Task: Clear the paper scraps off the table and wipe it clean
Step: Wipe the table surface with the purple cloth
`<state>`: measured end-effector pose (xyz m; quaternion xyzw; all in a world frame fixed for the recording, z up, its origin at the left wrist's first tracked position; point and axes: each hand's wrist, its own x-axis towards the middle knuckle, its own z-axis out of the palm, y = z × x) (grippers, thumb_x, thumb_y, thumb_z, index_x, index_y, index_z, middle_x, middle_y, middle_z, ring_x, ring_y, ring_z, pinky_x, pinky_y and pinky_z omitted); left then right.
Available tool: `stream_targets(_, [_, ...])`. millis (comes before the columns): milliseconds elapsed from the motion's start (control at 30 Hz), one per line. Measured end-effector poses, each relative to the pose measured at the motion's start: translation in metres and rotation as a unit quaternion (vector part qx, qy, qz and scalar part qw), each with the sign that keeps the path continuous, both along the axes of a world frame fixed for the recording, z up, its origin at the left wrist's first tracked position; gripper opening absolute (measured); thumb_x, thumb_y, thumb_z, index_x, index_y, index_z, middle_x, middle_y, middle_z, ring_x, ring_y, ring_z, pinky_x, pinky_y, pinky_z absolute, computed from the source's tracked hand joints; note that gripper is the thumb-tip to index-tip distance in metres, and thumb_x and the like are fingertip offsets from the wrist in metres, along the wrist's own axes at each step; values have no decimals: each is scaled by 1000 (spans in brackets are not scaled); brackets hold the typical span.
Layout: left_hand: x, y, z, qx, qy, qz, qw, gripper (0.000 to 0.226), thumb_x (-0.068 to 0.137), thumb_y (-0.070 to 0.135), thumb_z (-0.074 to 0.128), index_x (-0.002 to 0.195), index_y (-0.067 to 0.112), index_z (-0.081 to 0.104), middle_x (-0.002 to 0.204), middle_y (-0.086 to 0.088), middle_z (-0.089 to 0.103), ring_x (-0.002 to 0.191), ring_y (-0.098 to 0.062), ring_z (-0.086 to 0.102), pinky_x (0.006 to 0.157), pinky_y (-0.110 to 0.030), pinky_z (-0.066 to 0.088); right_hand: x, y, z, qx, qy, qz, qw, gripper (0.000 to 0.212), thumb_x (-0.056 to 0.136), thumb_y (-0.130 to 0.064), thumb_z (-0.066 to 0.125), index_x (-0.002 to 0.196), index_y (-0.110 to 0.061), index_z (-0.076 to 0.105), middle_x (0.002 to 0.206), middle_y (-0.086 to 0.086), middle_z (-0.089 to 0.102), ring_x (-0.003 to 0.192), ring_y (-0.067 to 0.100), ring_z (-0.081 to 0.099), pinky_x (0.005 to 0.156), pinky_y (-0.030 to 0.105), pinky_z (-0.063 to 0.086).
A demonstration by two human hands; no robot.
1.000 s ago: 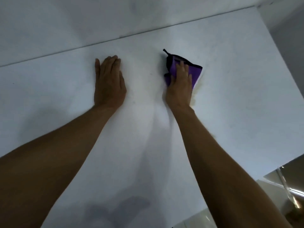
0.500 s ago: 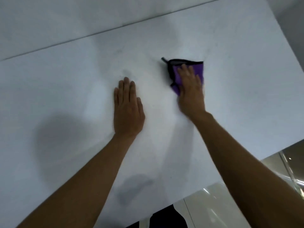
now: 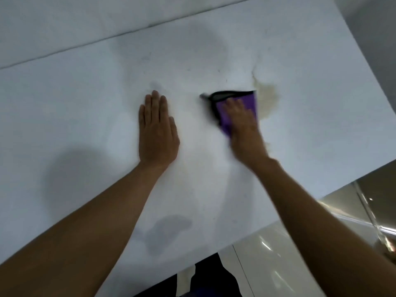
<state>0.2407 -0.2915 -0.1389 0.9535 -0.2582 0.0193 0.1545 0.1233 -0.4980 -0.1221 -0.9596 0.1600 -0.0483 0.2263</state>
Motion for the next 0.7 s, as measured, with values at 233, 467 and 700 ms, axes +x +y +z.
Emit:
stream_targets(233, [-31,24,10,-5,23,-4,1000,51,106,16,32,153,-2,30,164,-19,19,154,-34,12,125,-51,10,-8,59,16,37,-15,-10,999,59,91,-14,61,147,-9,44,155,11,39,148,31,27,118,53,24])
stream_targets(467, [-155,48,20,-49,53,37,997,53,104,17,33,153,-3,30,164,-19,19,154,-31,13,126,-48,10,-108,38,2,-6,8,140,990,76,79,5,50,151,-17,39,160,3,31,152,23,16,123,47,12])
stream_targets(700, [-224,11,8,-5,29,48,998,52,106,17,27,155,-1,25,165,-17,19,154,-30,13,124,-49,16,-77,3,14,37,-72,-23,997,55,89,-4,53,143,-1,47,151,18,42,143,38,34,117,52,27])
